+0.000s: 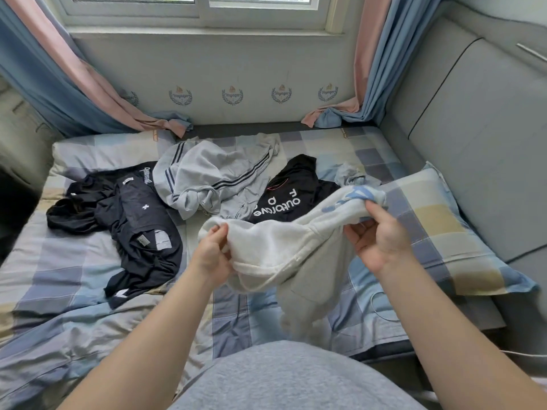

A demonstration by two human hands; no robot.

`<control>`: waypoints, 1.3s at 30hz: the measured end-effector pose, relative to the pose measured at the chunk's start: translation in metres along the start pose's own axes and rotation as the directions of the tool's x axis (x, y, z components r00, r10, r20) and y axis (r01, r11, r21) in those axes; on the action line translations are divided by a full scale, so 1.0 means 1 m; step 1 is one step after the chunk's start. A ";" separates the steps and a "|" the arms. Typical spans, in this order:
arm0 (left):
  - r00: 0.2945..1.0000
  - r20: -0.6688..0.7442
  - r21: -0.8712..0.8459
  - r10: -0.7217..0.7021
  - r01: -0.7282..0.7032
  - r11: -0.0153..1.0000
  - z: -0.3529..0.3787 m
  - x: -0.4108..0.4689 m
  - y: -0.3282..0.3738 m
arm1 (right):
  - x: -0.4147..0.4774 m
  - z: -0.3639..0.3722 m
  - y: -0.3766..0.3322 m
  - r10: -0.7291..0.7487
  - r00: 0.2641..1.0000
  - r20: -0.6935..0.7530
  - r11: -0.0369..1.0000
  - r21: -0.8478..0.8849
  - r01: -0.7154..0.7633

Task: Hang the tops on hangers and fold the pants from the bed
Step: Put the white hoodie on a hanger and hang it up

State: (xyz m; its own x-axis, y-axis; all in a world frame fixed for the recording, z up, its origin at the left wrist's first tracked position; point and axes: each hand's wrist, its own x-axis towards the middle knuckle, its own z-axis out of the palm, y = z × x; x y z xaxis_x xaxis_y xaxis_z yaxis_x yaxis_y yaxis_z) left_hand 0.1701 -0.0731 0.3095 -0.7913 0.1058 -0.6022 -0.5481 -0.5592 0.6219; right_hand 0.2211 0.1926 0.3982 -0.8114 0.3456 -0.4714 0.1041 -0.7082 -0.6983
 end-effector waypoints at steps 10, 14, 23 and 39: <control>0.937 0.323 0.073 0.136 -0.168 0.983 0.050 -0.036 0.037 | -0.002 -0.041 0.058 0.248 0.968 0.029 0.653 -0.743 -0.145; 0.922 0.372 0.243 0.107 -0.208 0.947 0.077 -0.060 0.032 | -0.020 -0.010 0.083 0.218 0.855 0.470 0.468 -0.820 0.331; 0.872 0.457 0.454 0.177 -0.400 0.796 0.085 -0.069 0.039 | 0.003 0.005 0.087 -0.089 0.921 0.378 0.318 -0.866 0.386; 0.954 -0.132 0.873 -0.270 0.241 0.423 -0.004 -0.026 -0.034 | 0.005 0.010 0.021 0.153 0.984 -0.094 0.965 -0.202 -0.170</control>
State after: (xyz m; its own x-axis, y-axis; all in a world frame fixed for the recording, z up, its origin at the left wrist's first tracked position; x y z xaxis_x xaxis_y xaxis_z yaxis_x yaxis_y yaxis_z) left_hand 0.2104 -0.0596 0.3021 -0.5706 0.1432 -0.8087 -0.6593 0.5072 0.5550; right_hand 0.2131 0.1732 0.3866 -0.7285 0.2888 -0.6212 0.3543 -0.6172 -0.7025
